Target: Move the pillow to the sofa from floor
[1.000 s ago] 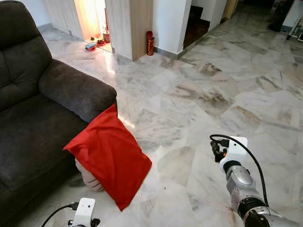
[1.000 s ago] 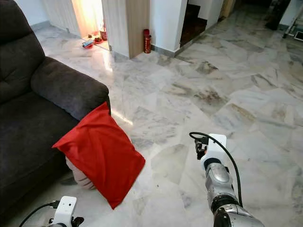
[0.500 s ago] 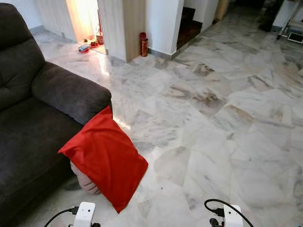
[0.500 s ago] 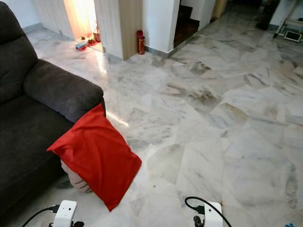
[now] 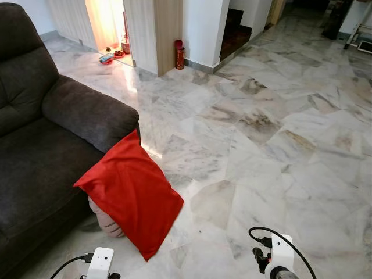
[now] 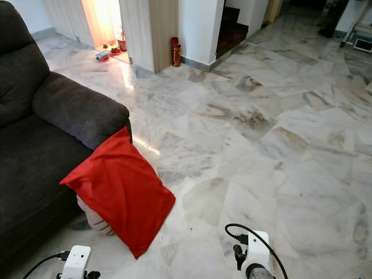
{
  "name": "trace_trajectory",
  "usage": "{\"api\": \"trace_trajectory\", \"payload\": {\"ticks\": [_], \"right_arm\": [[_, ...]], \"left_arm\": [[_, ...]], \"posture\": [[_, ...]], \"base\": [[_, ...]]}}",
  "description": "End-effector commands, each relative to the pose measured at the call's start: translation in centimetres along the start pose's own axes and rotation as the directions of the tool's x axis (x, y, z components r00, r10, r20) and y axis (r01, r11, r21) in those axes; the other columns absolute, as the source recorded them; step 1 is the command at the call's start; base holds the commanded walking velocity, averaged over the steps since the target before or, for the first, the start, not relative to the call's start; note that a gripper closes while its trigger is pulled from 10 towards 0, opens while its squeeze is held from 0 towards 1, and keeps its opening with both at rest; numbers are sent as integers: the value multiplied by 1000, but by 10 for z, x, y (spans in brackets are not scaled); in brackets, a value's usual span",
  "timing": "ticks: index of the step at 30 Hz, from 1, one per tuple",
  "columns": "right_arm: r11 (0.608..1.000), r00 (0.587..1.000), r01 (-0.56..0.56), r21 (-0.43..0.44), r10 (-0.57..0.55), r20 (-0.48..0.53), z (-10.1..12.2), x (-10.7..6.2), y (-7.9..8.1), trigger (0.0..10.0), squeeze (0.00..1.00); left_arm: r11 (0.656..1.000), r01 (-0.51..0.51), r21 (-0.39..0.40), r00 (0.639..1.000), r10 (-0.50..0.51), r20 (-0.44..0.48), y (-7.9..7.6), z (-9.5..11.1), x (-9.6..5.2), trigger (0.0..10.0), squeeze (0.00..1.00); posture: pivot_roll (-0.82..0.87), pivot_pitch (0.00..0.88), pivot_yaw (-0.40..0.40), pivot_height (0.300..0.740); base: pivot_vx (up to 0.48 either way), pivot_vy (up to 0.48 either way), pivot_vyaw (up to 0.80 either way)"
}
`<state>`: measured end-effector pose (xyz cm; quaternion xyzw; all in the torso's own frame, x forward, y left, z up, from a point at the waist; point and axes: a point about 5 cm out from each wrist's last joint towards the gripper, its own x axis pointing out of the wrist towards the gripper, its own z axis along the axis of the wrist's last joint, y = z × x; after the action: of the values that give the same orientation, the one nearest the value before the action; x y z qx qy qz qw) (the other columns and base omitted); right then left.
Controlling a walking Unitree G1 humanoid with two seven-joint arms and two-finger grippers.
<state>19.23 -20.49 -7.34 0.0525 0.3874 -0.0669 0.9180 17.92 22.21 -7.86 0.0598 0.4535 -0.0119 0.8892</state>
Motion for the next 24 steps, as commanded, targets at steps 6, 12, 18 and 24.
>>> {"api": "trace_trajectory", "payload": {"ticks": [6, 12, 18, 24], "right_arm": [[1000, 1000, -8, 30, 8, -24, -6, 0, 7, 10000, 0], [999, 999, -9, 31, 11, -49, -12, -2, 8, 10000, 0], [999, 998, 2, 33, 0, -63, -14, -3, 3, 10000, 0], [999, 997, 4, 34, -2, -82, -18, -4, 3, 10000, 0]], "left_arm": [[1000, -4, -4, 1000, 4, -30, 0, -8, -1, 10000, 0], [1000, -4, -7, 999, 4, -41, -3, -12, -2, 10000, 0], [1000, -5, -6, 999, 5, -34, 0, -9, -2, 10000, 0], [1000, -8, -6, 1000, 7, -23, 4, -4, -1, 10000, 0]], "posture": [[-39, 0, -36, 740], [-38, 0, -38, 740], [-41, 0, -37, 740], [-41, 0, -37, 740]], "base": [[0, 299, 0], [0, 299, 0], [0, 301, 0], [0, 299, 0]]}}
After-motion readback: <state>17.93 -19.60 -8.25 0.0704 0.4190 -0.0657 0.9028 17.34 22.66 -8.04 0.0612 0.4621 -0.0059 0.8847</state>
